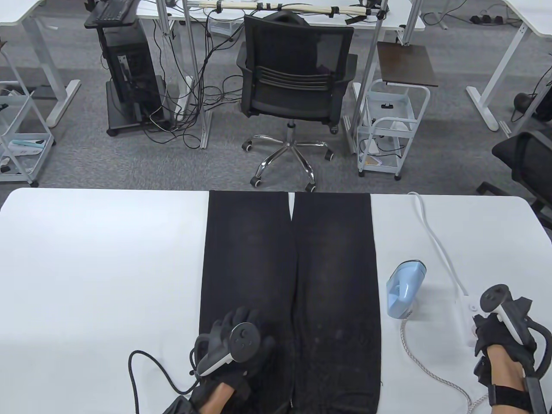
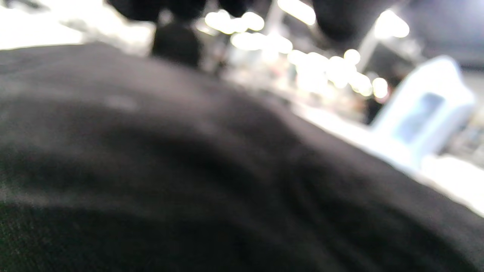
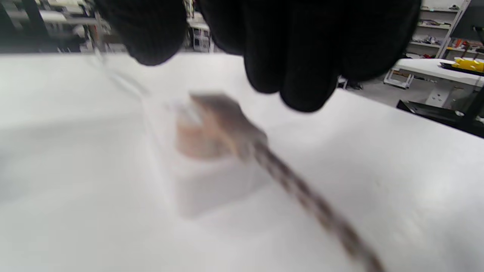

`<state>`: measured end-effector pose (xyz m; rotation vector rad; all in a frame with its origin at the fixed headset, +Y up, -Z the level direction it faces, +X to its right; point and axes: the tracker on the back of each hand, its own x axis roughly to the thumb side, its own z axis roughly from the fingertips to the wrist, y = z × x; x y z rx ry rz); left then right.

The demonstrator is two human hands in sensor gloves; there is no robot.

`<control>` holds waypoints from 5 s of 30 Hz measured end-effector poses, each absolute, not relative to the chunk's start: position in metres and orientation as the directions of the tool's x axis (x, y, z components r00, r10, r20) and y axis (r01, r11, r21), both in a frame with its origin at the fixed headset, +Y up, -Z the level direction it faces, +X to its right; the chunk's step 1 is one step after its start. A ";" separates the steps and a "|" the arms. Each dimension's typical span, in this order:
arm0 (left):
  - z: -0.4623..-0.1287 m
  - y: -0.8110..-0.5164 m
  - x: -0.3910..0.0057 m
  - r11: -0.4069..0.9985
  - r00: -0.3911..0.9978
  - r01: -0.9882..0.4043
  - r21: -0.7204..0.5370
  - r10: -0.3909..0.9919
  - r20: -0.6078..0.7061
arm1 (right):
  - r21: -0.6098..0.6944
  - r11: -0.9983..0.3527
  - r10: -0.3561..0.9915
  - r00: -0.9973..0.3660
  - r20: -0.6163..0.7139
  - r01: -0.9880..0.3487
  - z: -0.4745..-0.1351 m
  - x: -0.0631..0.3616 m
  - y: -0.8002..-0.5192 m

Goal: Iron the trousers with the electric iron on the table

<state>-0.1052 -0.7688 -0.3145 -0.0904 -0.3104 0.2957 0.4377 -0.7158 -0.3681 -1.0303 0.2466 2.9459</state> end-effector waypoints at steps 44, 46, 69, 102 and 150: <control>-0.316 -0.792 -0.090 0.925 0.937 -0.117 -0.362 0.224 0.267 | -0.041 -0.953 0.276 -0.804 -0.527 -0.301 -0.377 0.407 -0.669; -0.317 -0.793 -0.089 0.923 0.938 -0.112 -0.368 0.221 0.268 | -0.099 -0.934 0.347 -0.809 -0.474 -0.343 -0.370 0.391 -0.661; -0.318 -0.798 -0.088 0.881 0.935 -0.068 -0.469 0.220 0.277 | -0.232 -0.803 0.596 -0.720 -0.356 -0.549 -0.380 0.302 -0.801; -0.311 -0.809 -0.064 0.898 0.907 0.023 -0.440 0.167 0.387 | 0.187 -0.941 0.329 -0.894 0.305 -0.282 -0.296 0.177 -0.706; -0.314 -0.811 -0.067 0.876 0.918 0.036 -0.481 0.161 0.362 | 0.369 -0.927 0.013 -0.979 0.203 0.064 -0.320 0.121 -0.755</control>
